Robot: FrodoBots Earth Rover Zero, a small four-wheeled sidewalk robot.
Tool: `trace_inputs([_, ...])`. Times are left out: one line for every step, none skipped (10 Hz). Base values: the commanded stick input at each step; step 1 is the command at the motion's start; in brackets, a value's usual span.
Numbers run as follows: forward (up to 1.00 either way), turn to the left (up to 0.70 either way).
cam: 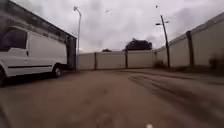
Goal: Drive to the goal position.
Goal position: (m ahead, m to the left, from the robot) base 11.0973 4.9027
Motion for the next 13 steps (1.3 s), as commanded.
trace_inputs([0.70, 0.00])
trace_inputs([0.70, 0.00])
trace_inputs([0.70, 0.00])
trace_inputs([0.70, 0.00])
trace_inputs([0.70, 0.00])
trace_inputs([0.70, 0.00])
trace_inputs([0.70, 0.00])
trace_inputs([0.70, 0.00])
trace_inputs([0.70, 0.00])
trace_inputs([0.70, 0.00])
trace_inputs([0.70, 0.00])
trace_inputs([0.70, 0.00])
trace_inputs([0.70, 0.00])
